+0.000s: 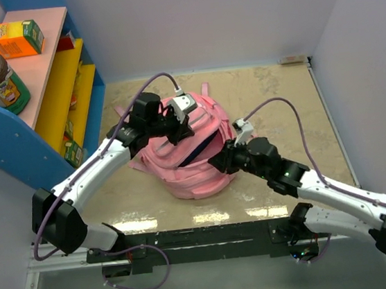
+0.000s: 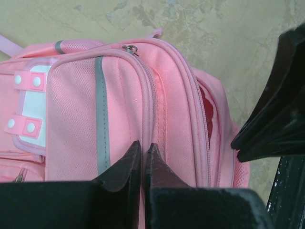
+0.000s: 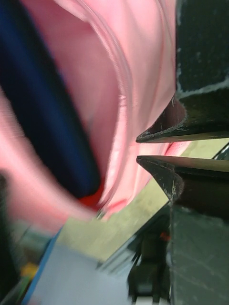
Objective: Pack the student bag
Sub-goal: Place the stationery in the student bag.
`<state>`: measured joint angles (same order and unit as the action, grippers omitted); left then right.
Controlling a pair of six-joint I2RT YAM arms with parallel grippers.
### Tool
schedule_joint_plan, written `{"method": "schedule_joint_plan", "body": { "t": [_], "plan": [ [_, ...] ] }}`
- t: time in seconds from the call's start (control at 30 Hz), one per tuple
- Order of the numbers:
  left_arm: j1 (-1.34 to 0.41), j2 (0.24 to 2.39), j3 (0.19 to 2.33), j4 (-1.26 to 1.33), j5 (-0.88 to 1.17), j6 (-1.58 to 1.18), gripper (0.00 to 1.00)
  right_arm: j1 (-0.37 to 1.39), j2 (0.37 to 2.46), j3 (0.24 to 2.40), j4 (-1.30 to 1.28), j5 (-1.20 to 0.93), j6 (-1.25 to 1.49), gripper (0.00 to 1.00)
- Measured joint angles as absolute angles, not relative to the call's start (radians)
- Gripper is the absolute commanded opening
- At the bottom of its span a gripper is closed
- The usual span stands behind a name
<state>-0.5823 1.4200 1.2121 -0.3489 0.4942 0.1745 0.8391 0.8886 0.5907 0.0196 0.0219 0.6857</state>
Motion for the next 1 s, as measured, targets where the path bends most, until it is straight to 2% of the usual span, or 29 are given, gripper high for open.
{"method": "schedule_joint_plan", "body": {
  "t": [0.03,0.07,0.13,0.2,0.3,0.43,0.57,0.67,0.73,0.9,1.0],
  "plan": [
    [-0.583,1.426,1.216,-0.344,0.487,0.175,0.19,0.844,0.944,0.598,0.023,0.021,0.673,0.23],
    [-0.583,1.432,1.218,-0.339,0.481,0.174,0.34,0.850,0.991,0.600,0.023,0.016,0.663,0.29],
    [-0.583,1.443,1.221,-0.335,0.479,0.178,0.49,0.863,1.053,0.600,0.009,0.015,0.647,0.39],
    [-0.583,1.456,1.229,-0.347,0.484,0.192,0.53,0.872,1.068,0.600,0.005,0.017,0.636,0.51],
    [-0.582,1.484,1.268,-0.419,0.498,0.228,0.63,0.893,1.040,0.600,0.007,0.045,0.623,0.57],
    [-0.550,1.479,1.299,-0.525,0.550,0.305,0.87,0.956,0.962,0.577,0.022,0.116,0.626,0.62],
    [-0.462,1.418,1.299,-0.640,0.601,0.424,0.87,1.056,0.907,0.532,0.042,0.214,0.641,0.59],
    [-0.400,1.353,1.299,-0.732,0.636,0.548,0.78,1.169,0.928,0.521,0.067,0.310,0.651,0.57],
    [-0.383,1.317,1.299,-0.796,0.656,0.635,0.73,1.230,0.989,0.530,0.091,0.363,0.648,0.57],
    [-0.383,1.266,1.238,-0.870,0.681,0.781,0.70,1.316,1.238,0.659,0.099,0.485,0.613,0.54],
    [-0.383,1.248,1.182,-0.878,0.675,0.822,0.67,1.337,1.319,0.722,0.106,0.535,0.588,0.54]
  ]
}}
